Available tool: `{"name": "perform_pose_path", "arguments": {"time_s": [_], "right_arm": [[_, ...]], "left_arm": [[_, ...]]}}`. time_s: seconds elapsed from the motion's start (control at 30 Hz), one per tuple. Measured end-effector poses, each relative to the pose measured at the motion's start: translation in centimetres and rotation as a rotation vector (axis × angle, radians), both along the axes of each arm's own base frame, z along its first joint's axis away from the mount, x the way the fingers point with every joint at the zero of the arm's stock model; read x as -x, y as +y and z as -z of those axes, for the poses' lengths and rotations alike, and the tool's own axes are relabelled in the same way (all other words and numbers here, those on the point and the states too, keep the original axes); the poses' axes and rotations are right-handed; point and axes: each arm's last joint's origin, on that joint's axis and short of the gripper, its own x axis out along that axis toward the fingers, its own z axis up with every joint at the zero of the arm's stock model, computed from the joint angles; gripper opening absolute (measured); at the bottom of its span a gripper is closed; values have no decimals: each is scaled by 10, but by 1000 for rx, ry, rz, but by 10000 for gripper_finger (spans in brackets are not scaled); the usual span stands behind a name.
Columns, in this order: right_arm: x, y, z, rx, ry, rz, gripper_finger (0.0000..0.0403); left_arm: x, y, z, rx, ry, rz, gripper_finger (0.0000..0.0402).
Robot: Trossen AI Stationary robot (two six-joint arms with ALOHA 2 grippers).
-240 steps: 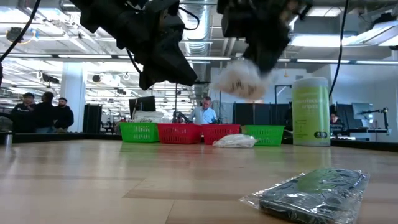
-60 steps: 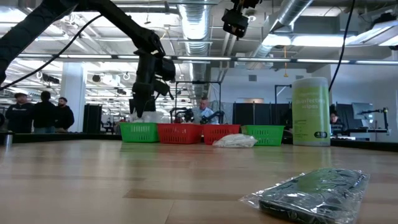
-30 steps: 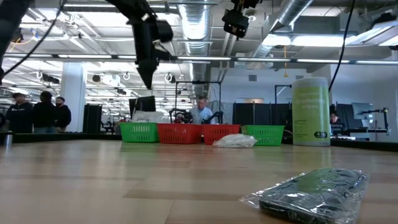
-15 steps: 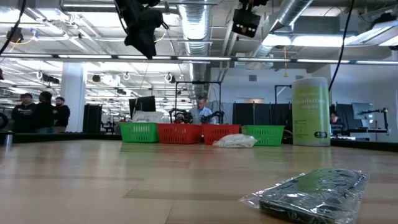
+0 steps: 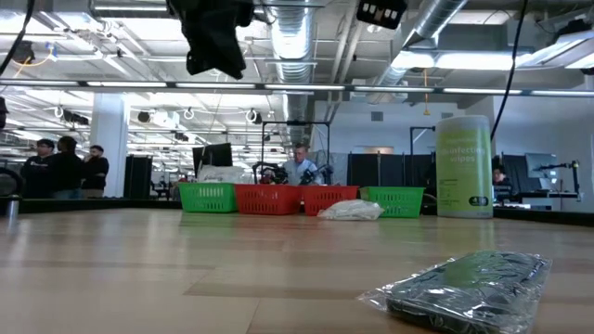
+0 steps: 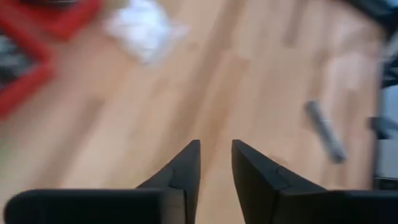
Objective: Pick & Place Travel size toiletries
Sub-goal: Put the comb into the right red basket
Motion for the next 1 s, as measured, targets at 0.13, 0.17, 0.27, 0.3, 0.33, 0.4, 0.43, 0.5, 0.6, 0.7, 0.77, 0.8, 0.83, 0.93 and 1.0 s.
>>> {"name": "perform_pose_path", "arguments": {"time_s": [0.13,0.17,0.27,0.3,0.33,0.4,0.43,0.5,0.6,0.7,0.77,0.8,0.83,0.93,1.0], "right_arm": [[0,22,0,17,42,42,292],[0,27,0,25,45,50,292],[1,47,0,64,42,62,292],[1,54,-1,75,34,64,292],[1,60,-1,87,22,64,292],[2,73,-2,120,-6,72,292],[2,79,-2,137,-20,81,292],[4,90,-2,166,-39,99,292],[6,106,1,199,-43,104,291],[12,119,5,218,-42,86,283],[15,127,13,231,-20,78,270],[17,130,17,236,0,75,261],[20,134,20,239,18,73,250],[27,144,30,241,55,65,204],[33,152,39,260,93,45,163]], "left_arm": [[-12,-42,14,65,-137,73,65],[-14,-53,17,84,-174,96,60],[-15,-83,24,146,-243,150,44],[-14,-92,27,164,-252,155,37],[-12,-101,29,178,-250,155,31],[-8,-115,34,188,-247,158,17],[-7,-122,35,193,-251,161,9],[-6,-135,40,201,-238,171,3],[-9,-153,48,235,-245,180,1],[-16,-170,60,273,-248,176,1],[-20,-181,69,299,-251,180,1],[-24,-187,72,318,-268,181,0],[-29,-192,73,332,-277,182,0],[-46,-209,75,336,-282,198,0],[-61,-218,74,332,-287,219,0]]}}
